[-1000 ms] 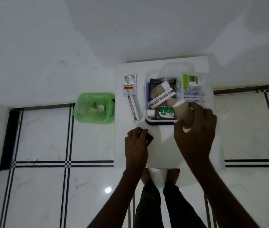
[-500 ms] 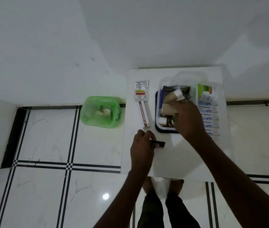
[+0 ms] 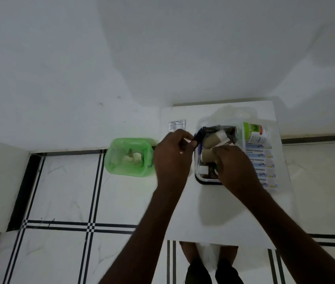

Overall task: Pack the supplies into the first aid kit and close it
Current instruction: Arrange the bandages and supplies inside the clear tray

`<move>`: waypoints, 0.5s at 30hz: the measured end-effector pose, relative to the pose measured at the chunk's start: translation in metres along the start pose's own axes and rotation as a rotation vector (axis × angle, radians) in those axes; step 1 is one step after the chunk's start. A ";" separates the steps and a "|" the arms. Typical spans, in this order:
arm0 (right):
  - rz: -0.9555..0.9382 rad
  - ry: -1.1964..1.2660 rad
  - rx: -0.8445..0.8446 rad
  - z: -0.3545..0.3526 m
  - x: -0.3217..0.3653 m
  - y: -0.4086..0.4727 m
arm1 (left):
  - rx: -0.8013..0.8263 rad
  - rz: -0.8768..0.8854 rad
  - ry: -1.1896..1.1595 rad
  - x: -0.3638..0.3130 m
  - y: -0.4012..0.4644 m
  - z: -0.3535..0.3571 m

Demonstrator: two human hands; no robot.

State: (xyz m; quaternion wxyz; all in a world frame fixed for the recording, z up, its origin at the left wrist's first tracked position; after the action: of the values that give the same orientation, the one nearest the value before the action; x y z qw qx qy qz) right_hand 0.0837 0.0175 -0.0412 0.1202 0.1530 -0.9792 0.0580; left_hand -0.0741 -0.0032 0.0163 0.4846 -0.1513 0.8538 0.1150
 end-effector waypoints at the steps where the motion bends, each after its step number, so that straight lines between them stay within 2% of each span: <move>1: -0.006 0.002 -0.012 0.000 0.001 -0.001 | 0.031 0.018 0.053 -0.002 0.013 0.012; 4: -0.029 0.019 -0.043 0.002 0.002 -0.003 | 0.136 0.135 0.261 -0.006 0.045 0.045; 7: -0.017 0.008 0.008 0.004 -0.001 -0.001 | 0.217 0.308 0.512 -0.006 0.065 0.070; 9: -0.027 0.017 0.007 0.005 -0.003 -0.001 | 0.328 0.351 0.656 -0.006 0.069 0.081; 13: -0.059 0.015 -0.051 0.005 -0.004 -0.002 | 0.455 0.472 0.744 -0.009 0.077 0.093; 15: -0.070 0.001 -0.060 0.007 -0.006 -0.003 | 0.451 0.564 0.740 -0.017 0.077 0.099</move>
State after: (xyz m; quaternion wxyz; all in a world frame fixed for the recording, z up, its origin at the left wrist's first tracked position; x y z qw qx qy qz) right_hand 0.0885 0.0156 -0.0488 0.1270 0.1835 -0.9745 0.0242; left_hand -0.0158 0.1046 -0.0152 0.1207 0.1628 0.9792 -0.0071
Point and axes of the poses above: each hand's wrist, its own y-axis towards the middle knuckle, its own z-axis out of the palm, x = y × z, the point moved 3 cm from there along y, towards the middle knuckle, and after that the axes turned 12 degrees about -y, right-handed, at the moved point
